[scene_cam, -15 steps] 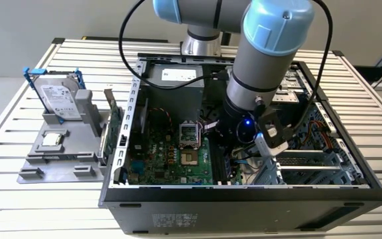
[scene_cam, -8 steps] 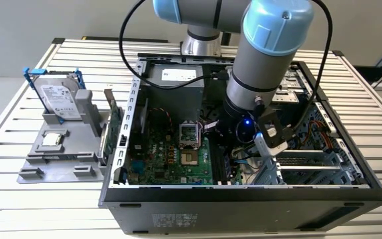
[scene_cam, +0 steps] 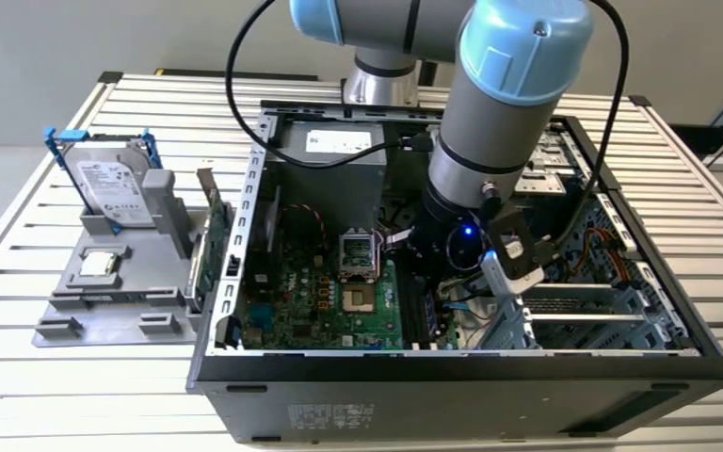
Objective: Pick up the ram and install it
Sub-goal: 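Insert the ram into the slot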
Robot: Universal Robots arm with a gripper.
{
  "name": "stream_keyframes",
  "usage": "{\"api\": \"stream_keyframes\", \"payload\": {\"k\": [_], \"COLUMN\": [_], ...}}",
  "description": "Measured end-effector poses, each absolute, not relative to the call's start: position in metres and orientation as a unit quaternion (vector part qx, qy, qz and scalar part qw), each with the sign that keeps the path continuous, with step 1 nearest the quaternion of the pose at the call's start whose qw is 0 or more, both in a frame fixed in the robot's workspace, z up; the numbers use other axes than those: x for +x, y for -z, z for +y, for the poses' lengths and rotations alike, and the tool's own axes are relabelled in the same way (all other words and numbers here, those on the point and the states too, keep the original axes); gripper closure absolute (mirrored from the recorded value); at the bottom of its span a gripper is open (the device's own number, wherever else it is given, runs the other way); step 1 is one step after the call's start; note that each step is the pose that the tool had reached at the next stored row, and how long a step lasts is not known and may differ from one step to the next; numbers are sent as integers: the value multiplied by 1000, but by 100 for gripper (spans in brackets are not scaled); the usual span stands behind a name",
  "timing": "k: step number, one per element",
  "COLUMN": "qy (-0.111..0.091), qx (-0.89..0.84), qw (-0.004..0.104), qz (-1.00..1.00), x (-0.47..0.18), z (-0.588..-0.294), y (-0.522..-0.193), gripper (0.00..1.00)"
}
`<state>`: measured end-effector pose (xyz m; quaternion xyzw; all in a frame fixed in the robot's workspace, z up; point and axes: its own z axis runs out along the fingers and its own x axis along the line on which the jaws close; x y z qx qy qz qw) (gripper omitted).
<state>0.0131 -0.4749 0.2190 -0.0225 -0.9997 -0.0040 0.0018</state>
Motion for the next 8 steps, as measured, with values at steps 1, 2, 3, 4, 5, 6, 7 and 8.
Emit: {"api": "stream_keyframes", "payload": {"k": [1,2,3,4,5,6,7,8], "qy": [4,4,4,4,4,4,4,4], "qx": [-22,-22,-22,-22,-22,-22,-22,-22], "qw": [2,2,2,2,2,2,2,2], "qz": [-1000,-1000,-1000,-1000,-1000,-1000,-1000,-1000], "x": [13,14,14,14,14,14,14,14], "z": [-475,-475,-475,-475,-475,-475,-475,-475], "y": [-219,-219,-219,-219,-219,-219,-219,-219], "gripper": [100,100,100,100,100,100,100,100]}}
